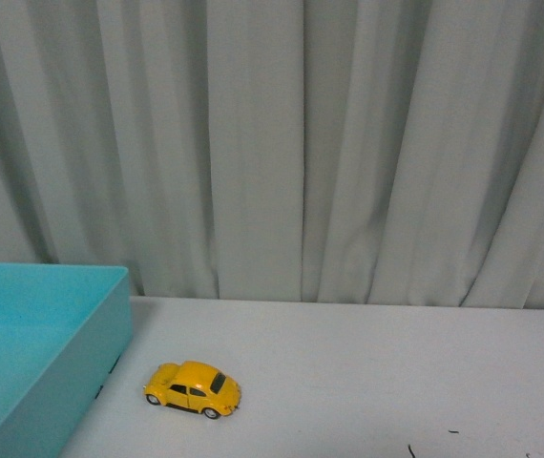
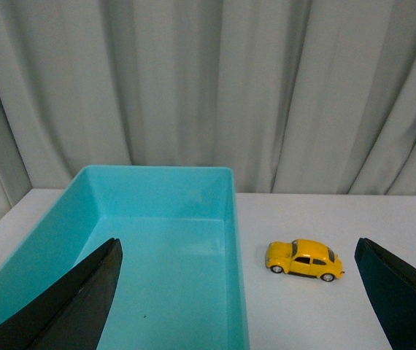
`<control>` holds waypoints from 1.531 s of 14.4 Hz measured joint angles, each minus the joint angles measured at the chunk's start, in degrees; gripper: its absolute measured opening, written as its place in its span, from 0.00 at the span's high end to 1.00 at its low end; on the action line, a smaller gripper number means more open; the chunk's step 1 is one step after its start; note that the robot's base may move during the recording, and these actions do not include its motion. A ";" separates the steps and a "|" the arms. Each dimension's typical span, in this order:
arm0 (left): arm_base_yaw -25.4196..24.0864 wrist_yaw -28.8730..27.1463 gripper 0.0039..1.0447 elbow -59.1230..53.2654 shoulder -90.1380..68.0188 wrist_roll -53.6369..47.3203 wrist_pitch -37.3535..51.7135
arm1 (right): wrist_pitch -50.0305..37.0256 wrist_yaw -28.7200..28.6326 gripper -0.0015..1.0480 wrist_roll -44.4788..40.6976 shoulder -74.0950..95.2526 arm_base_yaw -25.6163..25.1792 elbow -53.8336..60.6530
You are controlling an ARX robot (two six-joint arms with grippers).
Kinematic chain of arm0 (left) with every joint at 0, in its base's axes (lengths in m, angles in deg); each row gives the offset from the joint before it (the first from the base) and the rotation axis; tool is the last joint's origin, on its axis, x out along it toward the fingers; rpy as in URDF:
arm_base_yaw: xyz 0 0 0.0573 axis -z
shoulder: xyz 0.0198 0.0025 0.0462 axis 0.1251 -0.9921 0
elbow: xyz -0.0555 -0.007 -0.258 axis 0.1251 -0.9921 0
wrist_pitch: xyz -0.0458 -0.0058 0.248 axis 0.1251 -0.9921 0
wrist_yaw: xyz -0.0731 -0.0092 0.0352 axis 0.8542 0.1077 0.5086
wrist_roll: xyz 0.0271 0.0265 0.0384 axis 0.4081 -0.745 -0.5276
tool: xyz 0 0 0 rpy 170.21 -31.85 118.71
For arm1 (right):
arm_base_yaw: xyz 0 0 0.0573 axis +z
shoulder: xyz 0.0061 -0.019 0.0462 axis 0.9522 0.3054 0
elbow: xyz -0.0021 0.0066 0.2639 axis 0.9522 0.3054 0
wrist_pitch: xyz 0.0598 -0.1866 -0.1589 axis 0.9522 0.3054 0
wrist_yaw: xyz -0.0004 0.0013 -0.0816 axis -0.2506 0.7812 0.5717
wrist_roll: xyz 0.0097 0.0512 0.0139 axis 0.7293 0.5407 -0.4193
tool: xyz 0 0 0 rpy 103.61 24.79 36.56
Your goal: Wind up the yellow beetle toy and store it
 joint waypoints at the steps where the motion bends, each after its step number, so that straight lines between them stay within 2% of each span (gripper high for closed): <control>1: 0.00 0.00 0.06 0.00 0.00 -0.02 -0.04 | -0.55 0.00 0.98 0.00 -0.07 0.00 0.00; 2: 0.00 0.02 0.06 0.00 0.00 -0.02 -0.04 | -0.52 0.00 0.95 -0.02 -0.07 0.00 0.00; 8: 0.00 -0.02 0.06 0.00 -0.02 0.02 -0.11 | -0.52 -0.02 0.22 -0.02 -0.07 0.00 0.00; 9: 4.66 -9.62 0.06 5.16 -6.05 6.78 -13.57 | -0.50 0.04 0.10 -0.02 -0.07 0.00 0.00; 10: 12.17 -20.02 0.06 12.50 -16.87 16.92 -22.18 | -0.50 -0.13 0.06 0.09 -0.07 0.00 0.00; 11: 13.35 -23.54 0.06 15.43 -19.93 20.74 -18.84 | -0.48 -0.02 0.07 0.09 -0.07 0.00 0.00; 12: 8.59 -21.57 0.06 17.59 -22.56 20.79 -13.70 | -0.48 -0.02 0.06 0.11 -0.07 0.00 0.00; 15: -8.50 -2.21 0.06 21.53 -40.74 7.74 3.43 | -0.46 -0.11 0.06 0.17 -0.04 0.00 0.00; 16: -12.98 3.37 0.06 24.57 -47.80 2.29 7.87 | -0.48 -0.02 0.06 0.17 -0.04 0.00 0.00; 17: -15.47 7.48 0.06 29.44 -55.54 -3.78 9.94 | -0.50 -0.02 0.06 0.20 -0.07 0.00 0.00; 20: -13.97 13.86 0.06 43.80 -73.81 -20.11 6.80 | -0.48 0.00 0.06 0.17 -0.07 0.00 0.00; 22: -9.22 15.78 0.06 54.31 -82.73 -33.33 -2.47 | -0.50 -0.02 0.06 0.20 -0.07 0.00 0.00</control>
